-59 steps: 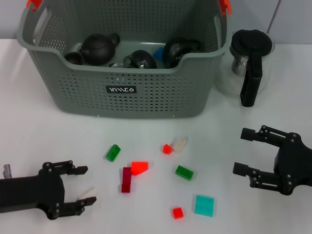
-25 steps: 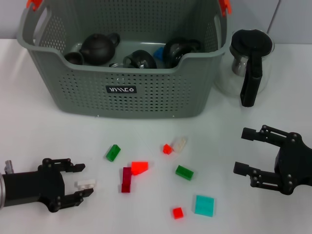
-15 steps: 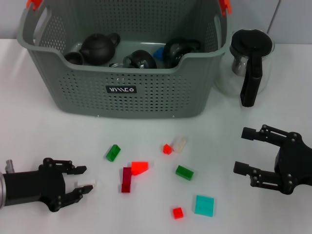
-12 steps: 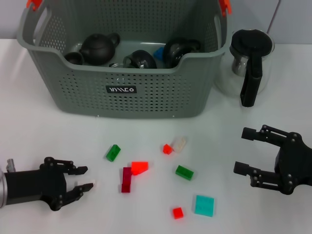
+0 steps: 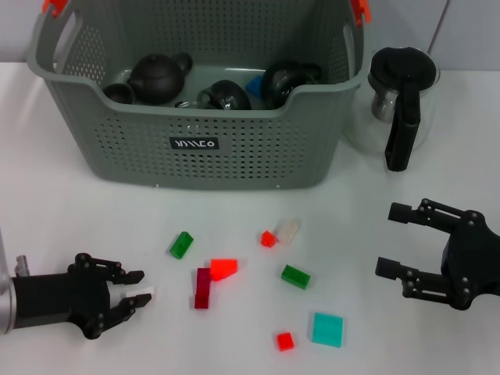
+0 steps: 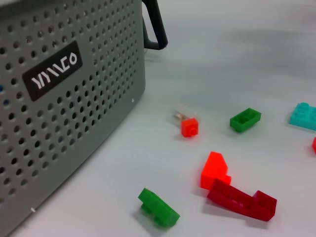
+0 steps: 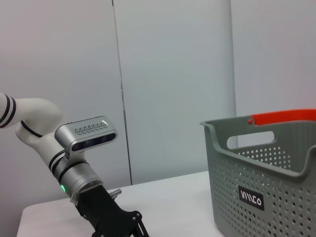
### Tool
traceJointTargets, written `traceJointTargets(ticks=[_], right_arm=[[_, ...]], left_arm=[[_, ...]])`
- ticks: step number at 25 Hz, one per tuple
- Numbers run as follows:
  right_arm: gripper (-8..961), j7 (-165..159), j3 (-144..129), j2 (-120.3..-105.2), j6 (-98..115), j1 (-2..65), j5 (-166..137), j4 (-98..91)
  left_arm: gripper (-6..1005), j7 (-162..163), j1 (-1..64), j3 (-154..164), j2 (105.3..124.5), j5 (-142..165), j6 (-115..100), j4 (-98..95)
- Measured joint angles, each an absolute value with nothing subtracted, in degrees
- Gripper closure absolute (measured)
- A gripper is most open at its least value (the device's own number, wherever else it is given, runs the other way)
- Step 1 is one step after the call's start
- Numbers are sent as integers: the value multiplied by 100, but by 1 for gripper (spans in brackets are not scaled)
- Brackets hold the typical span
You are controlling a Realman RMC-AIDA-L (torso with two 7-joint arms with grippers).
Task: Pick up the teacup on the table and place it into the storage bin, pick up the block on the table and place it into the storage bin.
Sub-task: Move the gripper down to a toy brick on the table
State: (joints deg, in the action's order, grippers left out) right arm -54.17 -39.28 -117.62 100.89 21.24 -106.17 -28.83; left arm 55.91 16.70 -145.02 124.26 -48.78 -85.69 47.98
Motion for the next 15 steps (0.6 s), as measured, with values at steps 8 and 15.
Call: traceJointTargets(ticks=[8,15], right_arm=[[130,-5418,-3928,-11759,10089,2151,-10610,-2883],[130,-5421,-3929,-11759,10089,2172,-10603,-2883]], left_arm=[[723,5590,1670,-14502,12428,-4877,-8569,4799],[741,5724,1730,-14451,12428,-4671,-8484,4799]])
